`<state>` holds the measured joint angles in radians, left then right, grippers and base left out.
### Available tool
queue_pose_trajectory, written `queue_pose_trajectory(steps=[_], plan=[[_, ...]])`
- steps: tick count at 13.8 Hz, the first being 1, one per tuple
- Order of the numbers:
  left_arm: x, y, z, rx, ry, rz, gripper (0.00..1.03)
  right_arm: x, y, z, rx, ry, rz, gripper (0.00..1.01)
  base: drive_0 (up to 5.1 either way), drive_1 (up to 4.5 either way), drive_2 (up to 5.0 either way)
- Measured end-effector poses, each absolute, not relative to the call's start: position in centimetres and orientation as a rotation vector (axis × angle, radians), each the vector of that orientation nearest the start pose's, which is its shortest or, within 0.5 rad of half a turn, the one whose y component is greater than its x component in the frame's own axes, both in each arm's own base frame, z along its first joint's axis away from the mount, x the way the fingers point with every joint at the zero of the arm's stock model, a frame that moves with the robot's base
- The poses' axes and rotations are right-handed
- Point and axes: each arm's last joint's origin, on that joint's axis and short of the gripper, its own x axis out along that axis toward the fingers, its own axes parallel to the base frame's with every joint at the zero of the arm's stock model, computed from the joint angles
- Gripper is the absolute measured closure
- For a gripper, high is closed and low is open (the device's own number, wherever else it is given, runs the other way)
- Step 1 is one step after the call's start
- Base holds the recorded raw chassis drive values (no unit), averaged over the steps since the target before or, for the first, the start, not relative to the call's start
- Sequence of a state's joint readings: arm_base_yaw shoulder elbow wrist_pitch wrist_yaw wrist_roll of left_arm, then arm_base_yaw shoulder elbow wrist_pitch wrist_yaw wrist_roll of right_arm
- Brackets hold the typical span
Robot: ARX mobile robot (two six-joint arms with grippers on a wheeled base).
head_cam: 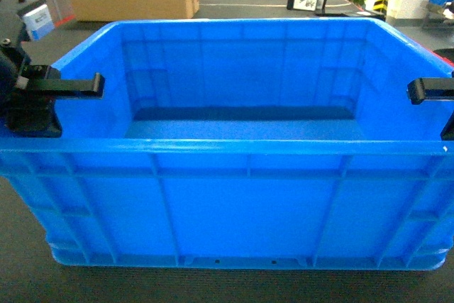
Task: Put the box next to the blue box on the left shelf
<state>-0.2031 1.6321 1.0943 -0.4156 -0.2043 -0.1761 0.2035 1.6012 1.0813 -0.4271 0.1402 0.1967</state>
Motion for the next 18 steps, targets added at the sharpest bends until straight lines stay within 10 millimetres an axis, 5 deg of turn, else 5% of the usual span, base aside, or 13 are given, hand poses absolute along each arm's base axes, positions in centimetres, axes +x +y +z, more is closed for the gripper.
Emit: queue_pose_trajectory(steps=[4, 10, 18], plan=[[24.6, -6.1, 26.0, 0.041, 0.731, 0.139, 0.94, 26.2, 7.7, 26.4, -0.031, 0.728, 0.036, 0.91, 0.0, 0.0, 0.0], [17.9, -6.7, 25.0, 0.116, 0.741, 0.154, 0.92, 18.2, 7.8, 24.3, -0.041, 0.727, 0.01, 0.9, 0.0, 0.0, 0.0], [16.6, -7.4, 25.6, 0.139, 0.619, 0.165, 0.91, 17.2, 7.7, 25.6, -0.059, 0.626, -0.015, 0.88, 0.0, 0.0, 0.0]])
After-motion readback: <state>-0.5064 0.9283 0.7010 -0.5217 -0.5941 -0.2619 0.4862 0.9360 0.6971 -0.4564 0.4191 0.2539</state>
